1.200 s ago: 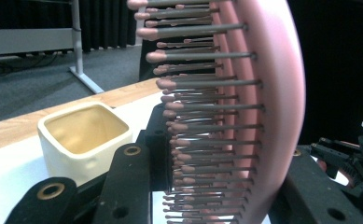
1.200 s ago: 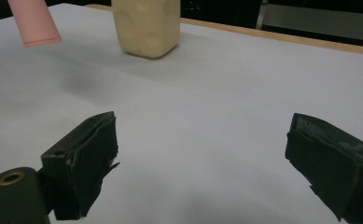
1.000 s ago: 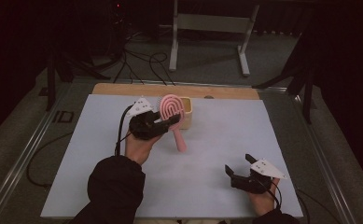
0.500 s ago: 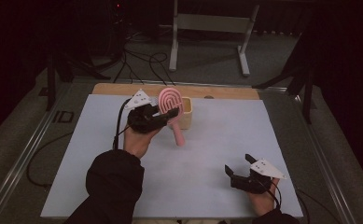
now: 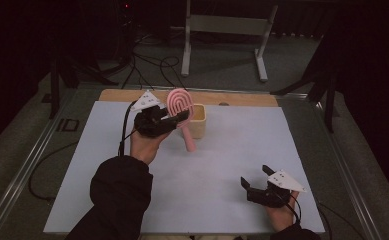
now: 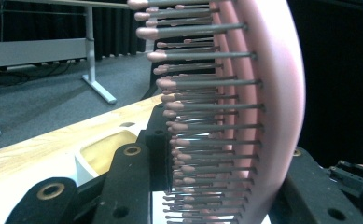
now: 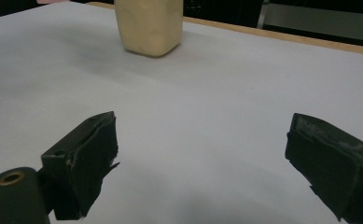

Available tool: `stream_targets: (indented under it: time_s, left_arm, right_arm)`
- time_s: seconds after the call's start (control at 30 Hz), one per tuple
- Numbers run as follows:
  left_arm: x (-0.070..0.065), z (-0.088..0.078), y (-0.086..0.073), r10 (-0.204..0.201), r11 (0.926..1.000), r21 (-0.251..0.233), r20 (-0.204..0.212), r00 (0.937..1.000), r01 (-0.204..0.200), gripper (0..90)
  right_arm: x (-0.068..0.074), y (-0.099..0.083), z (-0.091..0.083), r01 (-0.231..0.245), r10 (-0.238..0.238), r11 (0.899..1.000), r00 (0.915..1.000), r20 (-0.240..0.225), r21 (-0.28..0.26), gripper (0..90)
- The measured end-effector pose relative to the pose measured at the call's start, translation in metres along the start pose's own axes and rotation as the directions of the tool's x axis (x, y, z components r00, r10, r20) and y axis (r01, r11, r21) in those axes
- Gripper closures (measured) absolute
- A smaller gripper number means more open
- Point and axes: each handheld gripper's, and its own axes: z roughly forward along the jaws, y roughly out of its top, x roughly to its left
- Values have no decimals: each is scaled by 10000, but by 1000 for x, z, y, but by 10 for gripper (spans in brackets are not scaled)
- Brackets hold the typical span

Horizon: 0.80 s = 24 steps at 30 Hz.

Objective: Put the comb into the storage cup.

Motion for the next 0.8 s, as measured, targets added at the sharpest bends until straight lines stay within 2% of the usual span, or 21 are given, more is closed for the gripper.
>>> stream_targets:
  time_s: [0.8]
  left_arm:
    - [8,4,18,88,9999,71,-320,9994,-86,644]
  right_arm:
    - [1,0,0,13,-13,10000,10000,-20,41,90]
